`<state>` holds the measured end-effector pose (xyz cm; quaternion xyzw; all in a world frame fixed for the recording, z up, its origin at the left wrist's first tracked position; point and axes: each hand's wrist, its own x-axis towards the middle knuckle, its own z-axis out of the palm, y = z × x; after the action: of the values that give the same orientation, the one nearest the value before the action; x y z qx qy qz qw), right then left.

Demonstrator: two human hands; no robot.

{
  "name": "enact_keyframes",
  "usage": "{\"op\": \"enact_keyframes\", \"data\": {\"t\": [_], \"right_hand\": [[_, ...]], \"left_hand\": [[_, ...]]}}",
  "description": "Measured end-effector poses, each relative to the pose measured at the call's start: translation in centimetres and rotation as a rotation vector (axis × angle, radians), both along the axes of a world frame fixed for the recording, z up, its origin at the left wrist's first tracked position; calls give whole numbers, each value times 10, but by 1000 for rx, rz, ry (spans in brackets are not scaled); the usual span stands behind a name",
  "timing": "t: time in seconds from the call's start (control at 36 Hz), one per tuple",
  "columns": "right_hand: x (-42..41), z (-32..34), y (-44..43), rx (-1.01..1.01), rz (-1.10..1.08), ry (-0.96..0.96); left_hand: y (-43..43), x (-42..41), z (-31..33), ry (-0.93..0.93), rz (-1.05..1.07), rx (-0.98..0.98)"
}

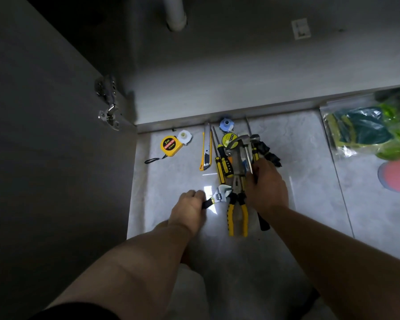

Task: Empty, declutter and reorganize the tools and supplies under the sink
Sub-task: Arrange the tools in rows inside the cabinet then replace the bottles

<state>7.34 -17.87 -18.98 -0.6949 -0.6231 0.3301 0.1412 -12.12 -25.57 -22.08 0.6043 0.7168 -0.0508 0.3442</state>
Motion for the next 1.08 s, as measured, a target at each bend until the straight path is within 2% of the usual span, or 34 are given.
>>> {"op": "enact_keyframes", "data": {"t": [0.11,0.19,0.25,0.33,0.44,0.53,0.67,0.75,0.83,1.0,1.08], "right_hand": [[-2,3,4,19,29,-9],[-7,4,9,0,80,16],[-13,4,12,-38,104,50],[-29,5,14,-69,167,77],[-61,10,16,-113,282,102],[-82,11,19,-164,385,141],[-93,7,20,-264,447,304],[-82,-3,17,-274,423,271],[-71,-8,16,-283,386,245],[-62,-8,14,-304,327,261],[-60,-9,11,-290,318,289]], "left_hand": [[7,27,2,-147,55,-16],[14,34,5,-264,275,-118],[25,30,9,-402,540,-165],[47,15,32,-783,1019,-311],[60,-9,52,-1073,1073,-527],[61,-12,56,-1184,1142,-478],[54,-28,48,-1136,1284,-265],[52,-43,38,-1060,1359,-123],[54,-51,30,-956,1329,-12],[68,-58,16,-801,1400,168],[80,-61,10,-786,1440,217]]}}
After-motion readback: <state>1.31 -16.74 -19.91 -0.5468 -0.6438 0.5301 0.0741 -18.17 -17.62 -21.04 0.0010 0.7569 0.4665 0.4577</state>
